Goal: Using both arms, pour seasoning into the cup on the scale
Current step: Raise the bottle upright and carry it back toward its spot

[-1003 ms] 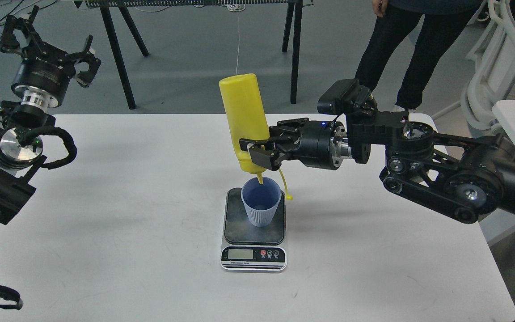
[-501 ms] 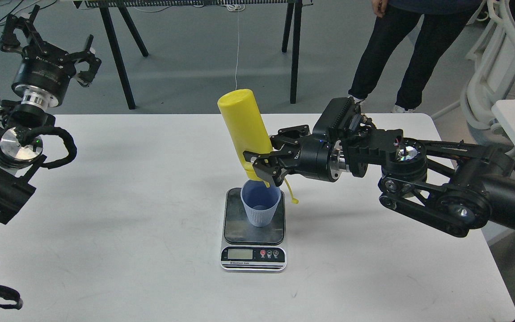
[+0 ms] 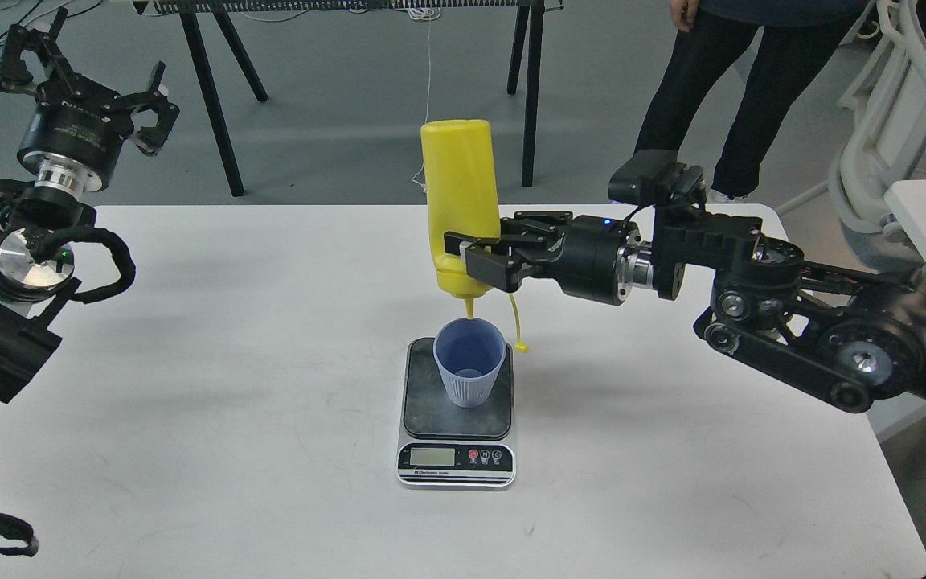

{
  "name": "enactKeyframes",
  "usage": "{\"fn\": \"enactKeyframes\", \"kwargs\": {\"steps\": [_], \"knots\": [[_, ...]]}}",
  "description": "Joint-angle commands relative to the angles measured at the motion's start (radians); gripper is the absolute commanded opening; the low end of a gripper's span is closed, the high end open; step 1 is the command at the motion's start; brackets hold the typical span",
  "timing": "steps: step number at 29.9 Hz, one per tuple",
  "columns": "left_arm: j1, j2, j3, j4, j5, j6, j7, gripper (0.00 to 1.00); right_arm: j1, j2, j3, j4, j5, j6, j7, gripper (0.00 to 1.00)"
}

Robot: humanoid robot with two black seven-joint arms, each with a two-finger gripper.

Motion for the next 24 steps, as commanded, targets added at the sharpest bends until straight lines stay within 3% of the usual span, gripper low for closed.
{"fn": "enactKeyframes", "kwargs": {"steps": [1,7,12,17,24], "knots": [[-0.001,-0.007,-0.001,-0.001,0.000,0.000,0.000,1.00,-0.009,-0.086,0.071,-0.003,0.312,0.079,-0.006,0.23],[-0.001,-0.006,0.004,-0.005,0.001,0.000,0.002,1.00,-0.055,-0.243,0.087,-0.018,0.879,0.180,0.006,0.23],[-0.001,0.002,-0.001,-0.005,0.001,0.000,0.002,1.00,-0.158,-0.313,0.126,-0.030,1.156,0.261,0.026,0.23],[0.002,0.002,-0.003,-0.005,-0.003,0.000,0.002,1.00,-0.308,-0.311,0.197,-0.072,1.384,0.338,0.025,0.23],[0.012,0.002,-0.004,-0.005,-0.005,0.000,0.000,1.00,-0.480,-0.278,0.257,-0.101,1.694,0.338,0.031,0.23]]}}
